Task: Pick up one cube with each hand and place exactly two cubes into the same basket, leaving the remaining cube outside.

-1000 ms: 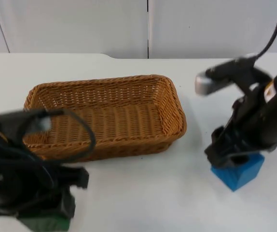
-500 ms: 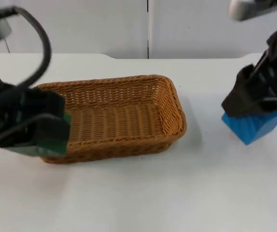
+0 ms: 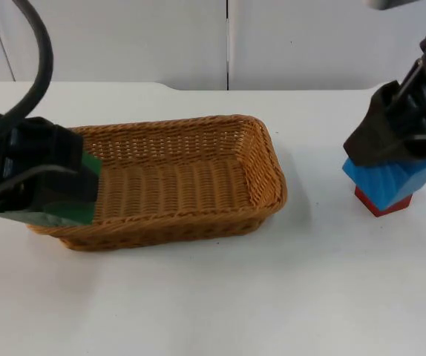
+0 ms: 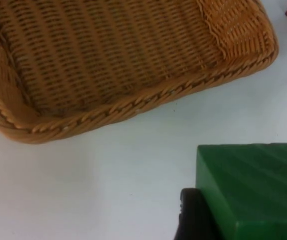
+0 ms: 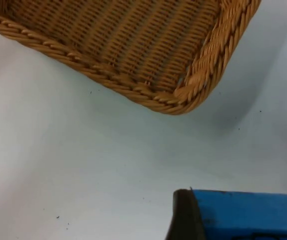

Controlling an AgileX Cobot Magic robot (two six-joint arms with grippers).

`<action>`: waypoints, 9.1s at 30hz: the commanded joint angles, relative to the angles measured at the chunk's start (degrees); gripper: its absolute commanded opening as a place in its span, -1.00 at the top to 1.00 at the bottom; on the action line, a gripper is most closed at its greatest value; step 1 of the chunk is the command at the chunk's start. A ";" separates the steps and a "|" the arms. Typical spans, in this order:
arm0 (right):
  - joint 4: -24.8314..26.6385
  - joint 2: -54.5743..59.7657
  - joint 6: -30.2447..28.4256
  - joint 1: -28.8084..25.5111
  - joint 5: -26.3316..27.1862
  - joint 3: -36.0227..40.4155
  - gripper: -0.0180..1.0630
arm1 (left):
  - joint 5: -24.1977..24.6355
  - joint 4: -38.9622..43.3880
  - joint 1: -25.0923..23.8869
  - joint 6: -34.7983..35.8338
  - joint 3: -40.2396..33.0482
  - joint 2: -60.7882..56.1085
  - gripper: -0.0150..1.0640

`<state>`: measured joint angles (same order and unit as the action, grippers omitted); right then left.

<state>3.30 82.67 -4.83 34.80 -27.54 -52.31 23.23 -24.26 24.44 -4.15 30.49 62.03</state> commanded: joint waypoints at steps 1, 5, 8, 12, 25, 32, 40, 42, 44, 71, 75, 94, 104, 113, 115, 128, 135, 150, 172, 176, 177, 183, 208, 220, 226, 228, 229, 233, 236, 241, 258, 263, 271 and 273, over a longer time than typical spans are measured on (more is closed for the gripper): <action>-0.18 -0.65 -0.10 0.35 1.03 -0.22 0.97 | -0.60 0.67 0.44 -0.12 0.05 -0.56 0.97; -0.18 -0.65 -0.10 0.35 1.37 -0.22 0.97 | -1.11 0.72 0.44 -0.12 0.05 -0.56 0.97; -0.08 -0.65 -0.10 0.35 1.60 -0.22 0.97 | -1.46 0.72 0.44 -0.12 0.05 -0.56 0.97; 0.03 -0.65 -0.10 0.35 2.13 -0.22 0.97 | -1.69 0.72 0.44 -0.12 0.05 -0.56 0.97; 0.03 -0.40 -0.10 0.35 5.30 -0.34 0.97 | -6.19 1.10 0.18 -0.12 0.05 0.37 0.97; 0.41 5.68 -0.10 0.35 3.79 -6.04 0.97 | -12.95 1.43 0.18 -1.67 0.17 3.69 0.97; 0.41 13.33 -0.10 0.35 1.97 -14.18 0.97 | -14.58 4.06 0.18 -1.80 4.86 12.99 0.97; 0.41 15.53 -0.10 0.35 1.21 -16.61 0.97 | -14.96 4.44 0.08 -2.95 7.35 16.45 0.97; 0.41 18.11 -0.75 0.35 0.28 -18.83 0.97 | -15.06 4.32 -1.15 -3.30 9.44 19.48 0.97; 11.00 41.03 -11.04 0.57 3.76 -37.92 0.97 | -13.67 3.98 -7.90 -10.54 30.85 48.53 0.97; 11.00 42.73 -11.04 0.57 4.74 -37.95 0.97 | -15.48 3.98 -7.90 -10.54 31.49 50.82 0.97; 10.80 46.37 -11.28 1.22 5.94 -37.95 0.87 | -16.40 3.63 -7.90 -10.34 31.49 52.30 0.94; 10.80 46.37 -11.28 1.22 5.94 -37.95 -0.16 | -15.89 2.25 -7.90 -10.34 31.49 52.30 -0.09; 10.35 44.39 -11.28 1.22 5.94 -37.95 -0.26 | -13.71 2.25 -7.90 -10.34 31.49 51.03 -0.51; 10.07 42.91 -11.28 1.12 5.46 -37.95 -0.26 | -12.88 2.25 -7.90 -10.34 31.49 49.33 -0.51; 5.61 29.15 -11.28 0.79 -3.37 -37.95 -0.26 | -6.16 5.27 -7.90 -10.34 31.49 30.81 -0.51; 5.95 21.73 -11.08 0.79 -7.41 -37.95 -0.26 | -1.04 5.65 -7.90 -10.34 31.49 22.48 -0.51; 6.26 14.28 -9.82 0.91 -13.24 -37.74 -0.26 | 3.34 5.64 -7.90 -10.34 27.97 16.29 -0.51; 6.36 0.21 -9.72 0.91 -5.48 -17.82 -0.26 | 11.72 5.56 -7.90 -10.34 27.88 7.32 -0.51; 6.39 -2.13 -9.72 0.91 -5.26 -15.34 -0.26 | 13.25 5.46 -7.90 -10.34 27.88 4.93 -0.51; 6.39 -2.98 -9.72 0.91 -5.29 -14.56 -0.26 | 13.86 5.46 -7.90 -10.34 27.88 4.15 -0.51; 6.49 -6.49 -9.59 0.91 -5.14 -11.53 -0.26 | 15.38 5.11 -7.90 -10.34 26.04 -0.30 -0.51; 6.49 -21.89 -7.60 0.91 -4.04 -0.29 -0.26 | 21.80 4.85 -7.90 -10.34 12.03 -30.28 -0.51; 6.49 -31.74 -7.47 0.91 -4.05 6.08 -0.26 | 27.49 8.69 -7.90 -7.15 12.03 -40.62 -0.51; 6.49 -37.46 -6.78 0.91 -4.15 8.63 -0.26 | 29.39 8.93 -7.90 -7.04 12.03 -43.40 -0.51; 6.49 -39.82 -6.53 0.91 -4.15 9.88 -0.26 | 30.92 9.10 -7.90 -6.92 12.03 -44.91 -0.51; 6.49 -41.13 -6.40 0.91 -4.41 10.52 -0.26 | 31.70 9.36 -7.90 -6.62 12.03 -45.42 -0.51; 6.49 -44.58 -6.13 0.91 -5.58 11.83 -0.26 | 33.27 10.24 -7.90 -5.67 12.03 -46.89 -0.51; 6.49 -46.70 -6.13 0.91 -6.90 12.50 -0.26 | 33.52 10.37 -7.90 -5.67 12.03 -48.55 -0.51; 6.13 -51.09 -5.38 0.91 -8.68 13.97 -0.26 | 34.86 12.85 -7.90 -3.24 12.03 -52.14 -0.51; 5.88 -64.19 -3.26 0.91 -17.78 16.89 -0.26 | 41.41 19.63 -7.90 1.64 11.88 -61.23 -0.51; 5.79 -68.06 -3.26 0.91 -18.74 16.98 -0.26 | 40.64 19.41 -7.90 2.03 6.28 -62.03 -0.51; 5.23 -73.66 -2.86 0.91 -23.34 16.98 -0.26 | 39.02 19.41 -7.90 2.03 -1.27 -62.03 -0.51; 4.69 -74.33 -2.75 0.91 -24.26 16.98 -0.26 | 38.91 19.41 -7.90 2.03 -1.27 -62.03 -0.51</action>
<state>8.44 8.80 -7.49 35.68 -50.99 -35.44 63.44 -4.99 16.73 -2.57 29.55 0.17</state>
